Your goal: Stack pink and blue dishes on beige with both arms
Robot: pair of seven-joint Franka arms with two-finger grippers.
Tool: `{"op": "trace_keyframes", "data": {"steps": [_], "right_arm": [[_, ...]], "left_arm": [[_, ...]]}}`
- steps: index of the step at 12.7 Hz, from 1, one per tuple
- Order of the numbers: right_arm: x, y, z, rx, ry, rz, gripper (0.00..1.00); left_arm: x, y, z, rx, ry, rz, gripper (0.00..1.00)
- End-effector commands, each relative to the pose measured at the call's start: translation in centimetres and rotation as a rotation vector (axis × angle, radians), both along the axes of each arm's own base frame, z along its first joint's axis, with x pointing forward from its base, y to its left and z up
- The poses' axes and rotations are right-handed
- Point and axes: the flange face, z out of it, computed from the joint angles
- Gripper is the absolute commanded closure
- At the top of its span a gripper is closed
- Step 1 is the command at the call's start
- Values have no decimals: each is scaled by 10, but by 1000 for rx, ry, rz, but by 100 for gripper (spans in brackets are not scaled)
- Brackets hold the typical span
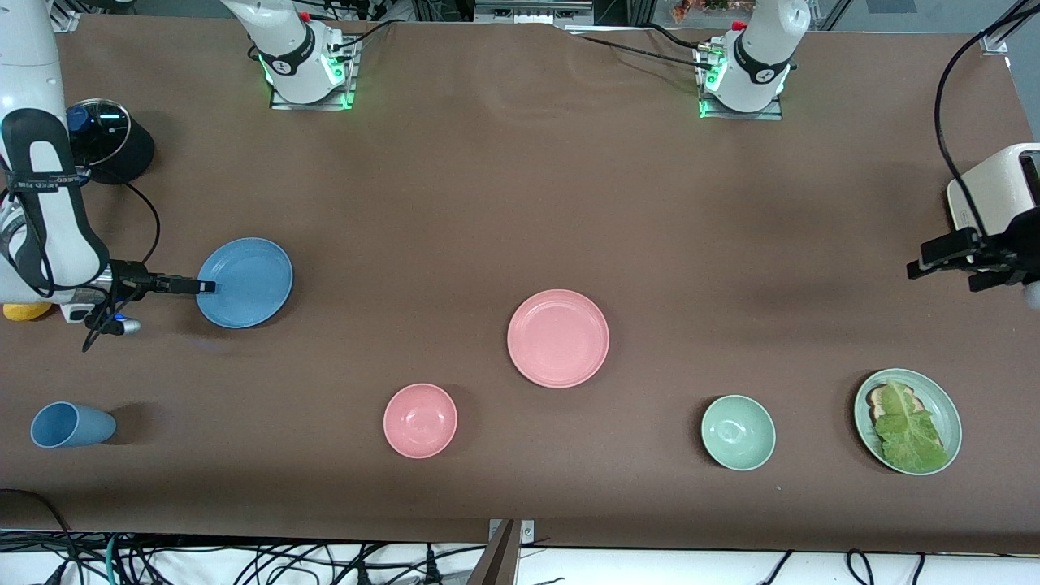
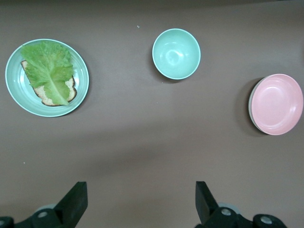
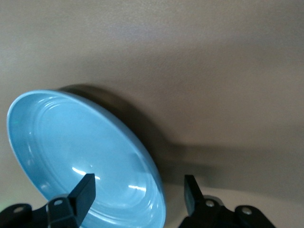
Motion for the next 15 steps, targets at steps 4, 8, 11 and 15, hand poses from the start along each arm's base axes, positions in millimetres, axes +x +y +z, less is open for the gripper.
{"op": "trace_keyframes", "data": {"steps": [4,8,11,15], "right_arm": [[-1,-2,-9,40,-27,26,92],[0,0,-10,66,-52,98,100],[9,6,6,72,-58,114,100],[38,53,62,196,-27,226,100]], "left_arm": [[-32,-37,12,-23,125,-112,0],[-35,-58,20,56,145,-160,0],[-42,-49,65,127,65,-150,0],[-49,-85,77,228,56,-155,0]]}}
